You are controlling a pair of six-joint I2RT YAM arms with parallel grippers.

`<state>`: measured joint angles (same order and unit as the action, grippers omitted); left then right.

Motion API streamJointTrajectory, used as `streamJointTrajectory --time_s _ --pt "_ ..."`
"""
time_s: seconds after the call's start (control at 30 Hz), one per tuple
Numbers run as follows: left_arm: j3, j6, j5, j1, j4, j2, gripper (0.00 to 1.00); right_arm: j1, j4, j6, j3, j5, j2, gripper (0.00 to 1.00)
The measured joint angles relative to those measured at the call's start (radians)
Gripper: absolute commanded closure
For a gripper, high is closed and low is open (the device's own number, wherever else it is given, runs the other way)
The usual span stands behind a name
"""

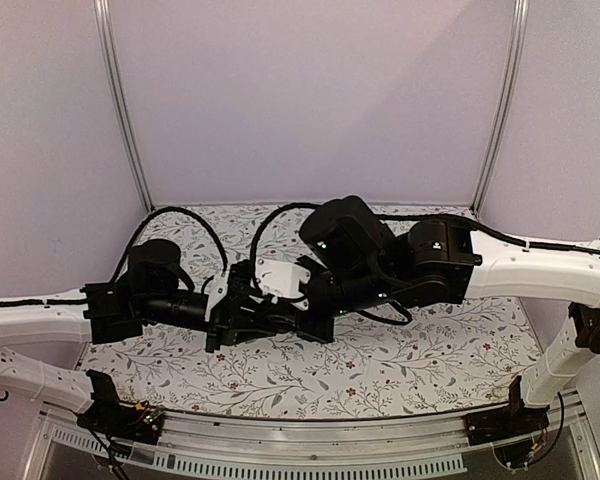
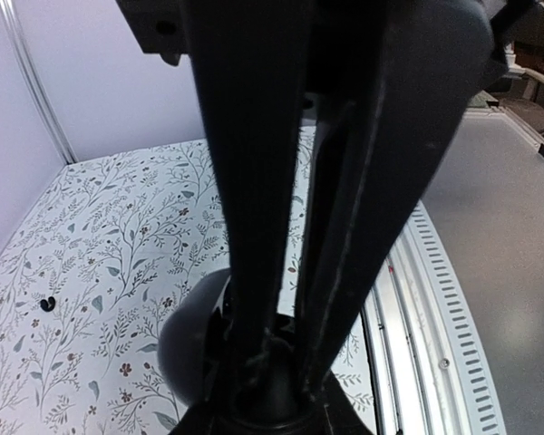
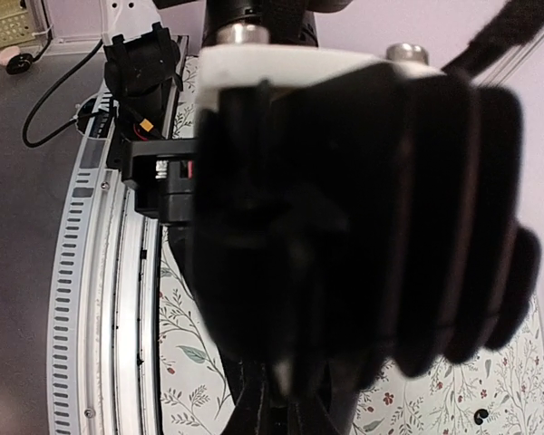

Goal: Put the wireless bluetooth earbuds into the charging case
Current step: Adjust the left earbud in the left side groove of the charging case.

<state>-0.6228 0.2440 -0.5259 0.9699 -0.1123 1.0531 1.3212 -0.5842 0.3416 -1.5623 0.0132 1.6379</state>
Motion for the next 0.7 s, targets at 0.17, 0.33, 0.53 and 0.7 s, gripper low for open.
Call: streamJointTrajectory --time_s 0.17,0.33,0.53,0.7 --pt "-0.001 0.007 0.0 0.002 0.007 0.002 1.0 0.0 -0.001 -0.001 0.0 0.003 0.0 1.0" --pt "0.0 0.005 0.003 0.001 0.007 -0.007 1.0 0.0 0.011 -0.001 0.005 0.004 -0.001 1.0" --pt "0.017 -0.019 -0.002 -0.005 -0.02 -0.033 1.0 -0.001 0.074 -0.002 0.046 0.01 -0.027 1.0" --pt "0.026 -0.045 -0.011 -0.01 -0.063 -0.045 1.0 0.0 0.151 -0.004 0.098 0.011 -0.063 1.0"
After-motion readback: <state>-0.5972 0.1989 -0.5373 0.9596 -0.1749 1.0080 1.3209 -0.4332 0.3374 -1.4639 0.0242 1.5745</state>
